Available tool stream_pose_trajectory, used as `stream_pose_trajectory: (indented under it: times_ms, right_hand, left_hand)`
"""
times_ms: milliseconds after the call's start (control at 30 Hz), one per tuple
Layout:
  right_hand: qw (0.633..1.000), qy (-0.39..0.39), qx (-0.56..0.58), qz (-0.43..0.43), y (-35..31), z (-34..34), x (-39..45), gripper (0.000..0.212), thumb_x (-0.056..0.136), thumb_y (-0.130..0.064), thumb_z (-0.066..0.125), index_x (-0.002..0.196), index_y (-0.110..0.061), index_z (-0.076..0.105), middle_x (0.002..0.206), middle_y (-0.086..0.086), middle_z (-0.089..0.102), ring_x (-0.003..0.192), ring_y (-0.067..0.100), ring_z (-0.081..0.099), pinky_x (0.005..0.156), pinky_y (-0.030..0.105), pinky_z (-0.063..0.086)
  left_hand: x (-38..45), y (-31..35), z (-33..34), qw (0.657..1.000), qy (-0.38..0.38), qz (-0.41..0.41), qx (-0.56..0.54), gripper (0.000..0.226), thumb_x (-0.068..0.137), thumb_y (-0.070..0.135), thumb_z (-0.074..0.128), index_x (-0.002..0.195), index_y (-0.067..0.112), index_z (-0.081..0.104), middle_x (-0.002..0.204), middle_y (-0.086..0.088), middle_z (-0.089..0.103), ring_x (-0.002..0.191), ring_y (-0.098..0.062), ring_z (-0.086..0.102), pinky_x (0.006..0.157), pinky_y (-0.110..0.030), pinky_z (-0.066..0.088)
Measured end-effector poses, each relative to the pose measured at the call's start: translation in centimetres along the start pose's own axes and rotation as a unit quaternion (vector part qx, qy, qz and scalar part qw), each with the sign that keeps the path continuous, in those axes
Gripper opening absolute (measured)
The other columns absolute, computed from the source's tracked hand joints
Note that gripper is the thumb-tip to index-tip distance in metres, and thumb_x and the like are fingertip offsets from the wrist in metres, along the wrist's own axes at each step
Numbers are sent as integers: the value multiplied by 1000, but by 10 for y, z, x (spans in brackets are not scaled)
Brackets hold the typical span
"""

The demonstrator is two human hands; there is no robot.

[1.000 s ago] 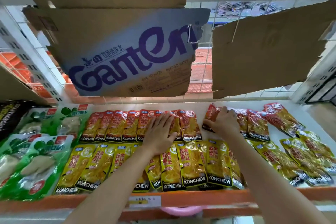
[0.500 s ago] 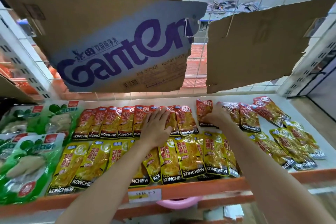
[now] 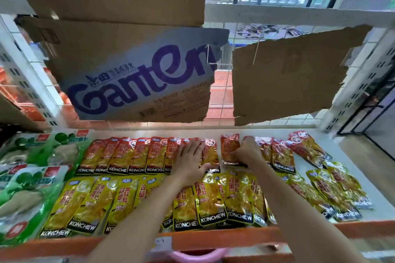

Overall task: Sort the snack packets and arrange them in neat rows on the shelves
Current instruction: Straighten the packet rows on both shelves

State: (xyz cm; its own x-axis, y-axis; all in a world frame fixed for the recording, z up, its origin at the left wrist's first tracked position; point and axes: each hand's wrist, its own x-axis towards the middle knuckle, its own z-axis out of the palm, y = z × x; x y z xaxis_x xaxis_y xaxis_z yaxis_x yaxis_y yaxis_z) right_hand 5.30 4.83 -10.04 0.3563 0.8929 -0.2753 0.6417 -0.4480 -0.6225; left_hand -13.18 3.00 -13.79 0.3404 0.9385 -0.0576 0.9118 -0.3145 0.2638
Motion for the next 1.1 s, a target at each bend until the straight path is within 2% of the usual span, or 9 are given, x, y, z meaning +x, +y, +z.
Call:
stream_pose_trajectory:
  times_ms: [33, 100, 200, 300, 467, 633, 700, 833, 1100]
  right_hand:
    - [1000, -16, 25, -10, 0, -4, 2, 27, 74, -11, 74, 83, -7, 49, 83, 11, 57, 80, 24, 59, 68, 37, 52]
    - [996, -48, 69, -40, -2, -11, 3, 27, 77, -10, 72, 67, -11, 47, 69, 9, 55, 62, 18, 54, 54, 28, 44]
    - [985, -115, 101, -82, -4, -11, 3, 20, 79, -13, 71, 70, -12, 53, 63, 6, 53, 54, 17, 49, 51, 28, 38]
    - [983, -136, -22, -123, 0, 6, -2, 16, 80, -11, 68, 94, -9, 60, 83, 7, 59, 81, 25, 60, 68, 31, 48]
    - [978, -46, -139, -147, -5, 8, -12, 61, 80, -20, 69, 126, -3, 32, 122, 18, 46, 111, 38, 52, 87, 41, 44]
    - [984, 7, -135, -115, 21, -19, 1, 57, 87, -27, 59, 131, -1, 33, 132, 19, 37, 121, 37, 44, 93, 42, 42]
    - [985, 18, -148, -91, 35, -28, 5, 66, 86, -35, 61, 135, -2, 32, 140, 21, 31, 128, 38, 37, 98, 44, 39]
    - [980, -25, -189, -62, 42, -36, 7, 90, 82, -47, 65, 144, -1, 20, 153, 22, 9, 142, 35, 16, 109, 44, 28]
    - [971, -51, -221, -74, 39, -33, 6, 83, 82, -51, 62, 147, -20, 19, 154, 24, 1, 142, 42, 3, 110, 52, 23]
  left_hand:
    - [0, 0, 0, 1000, 0, -1, 1, 69, 96, 51, 32, 150, 21, 1, 158, 5, -10, 143, -11, -14, 117, -38, -11]
    - [0, 1, 0, 1000, -1, -6, 1, 69, 96, 50, 32, 150, 21, 1, 158, 5, -10, 143, -11, -14, 117, -38, -11]
    - [1, 2, 1, 1000, 1, -9, -2, 68, 97, 49, 32, 150, 21, 2, 158, 5, -9, 143, -10, -13, 117, -39, -10]
    - [0, 3, 1, 1000, 2, -11, -10, 67, 97, 47, 32, 150, 22, 1, 158, 6, -9, 143, -10, -14, 117, -38, -11]
    - [0, 4, -1, 1000, -5, -20, -17, 65, 97, 45, 33, 150, 22, 4, 158, 6, -6, 144, -10, -11, 116, -37, -12]
    - [4, 16, -4, 997, 16, -55, -45, 55, 100, 40, 25, 150, 20, 12, 158, 4, 0, 144, -10, -10, 116, -38, -14]
    - [8, 25, -6, 998, 36, -45, -33, 55, 100, 39, 26, 149, 19, 12, 158, 4, 0, 144, -10, -10, 116, -39, -14]
    - [18, 42, -6, 999, 31, 7, -35, 62, 97, 41, 36, 150, 22, 8, 158, 5, -3, 144, -10, -8, 117, -36, -10]
    - [22, 37, 12, 1000, 5, 1, 3, 73, 91, 62, 32, 150, 29, 4, 158, 9, -3, 144, -10, -6, 115, -35, -12]
